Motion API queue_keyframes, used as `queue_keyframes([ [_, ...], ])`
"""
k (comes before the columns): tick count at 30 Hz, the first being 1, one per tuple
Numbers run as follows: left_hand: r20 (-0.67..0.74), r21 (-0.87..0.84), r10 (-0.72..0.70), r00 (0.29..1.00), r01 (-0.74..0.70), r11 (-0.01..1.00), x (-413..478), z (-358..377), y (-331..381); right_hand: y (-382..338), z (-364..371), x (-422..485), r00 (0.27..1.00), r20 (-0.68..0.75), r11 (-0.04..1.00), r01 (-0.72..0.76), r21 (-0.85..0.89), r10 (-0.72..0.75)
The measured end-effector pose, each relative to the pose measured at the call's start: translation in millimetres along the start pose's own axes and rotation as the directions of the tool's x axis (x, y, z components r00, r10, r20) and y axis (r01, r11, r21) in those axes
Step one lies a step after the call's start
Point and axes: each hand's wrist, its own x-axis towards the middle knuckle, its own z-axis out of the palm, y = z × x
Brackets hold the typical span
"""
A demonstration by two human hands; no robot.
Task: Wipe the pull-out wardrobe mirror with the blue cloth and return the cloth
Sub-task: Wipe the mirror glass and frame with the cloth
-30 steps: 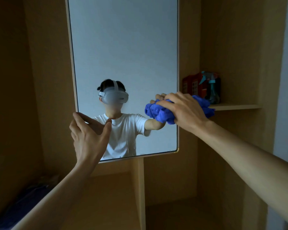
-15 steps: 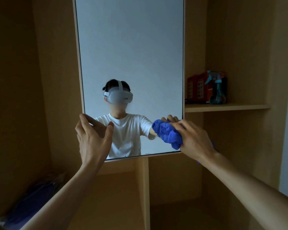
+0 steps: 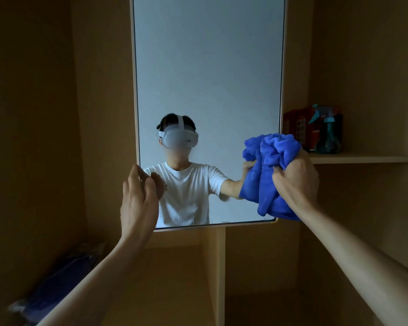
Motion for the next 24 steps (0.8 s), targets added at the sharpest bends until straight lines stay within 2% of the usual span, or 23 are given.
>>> queue_keyframes([
  [8, -0.066, -0.057, -0.028, 0.997, 0.024, 0.998, 1, -7, -3, -2, 18, -9, 0.999, 0.002, 0.993, -0.050, -0.111, 0.050],
  [11, -0.053, -0.066, -0.041, 0.998, 0.038, 0.997, 1, -9, -4, -17, 20, -12, 0.999, 0.001, 0.996, -0.038, -0.085, 0.038],
  [14, -0.033, -0.062, -0.045, 0.998, 0.043, 0.997, 0, -10, -6, -45, 23, -15, 0.996, 0.083, 0.998, 0.038, -0.059, -0.033],
  [19, 0.008, -0.061, -0.058, 0.998, 0.059, 0.996, -5, -13, -13, -103, 35, -30, 0.977, 0.214, 0.993, 0.043, -0.112, -0.018],
  [24, 0.027, -0.112, -0.088, 0.996, 0.090, 0.990, -10, -15, -19, -145, 51, -39, 0.943, 0.315, 0.983, 0.146, -0.108, -0.105],
])
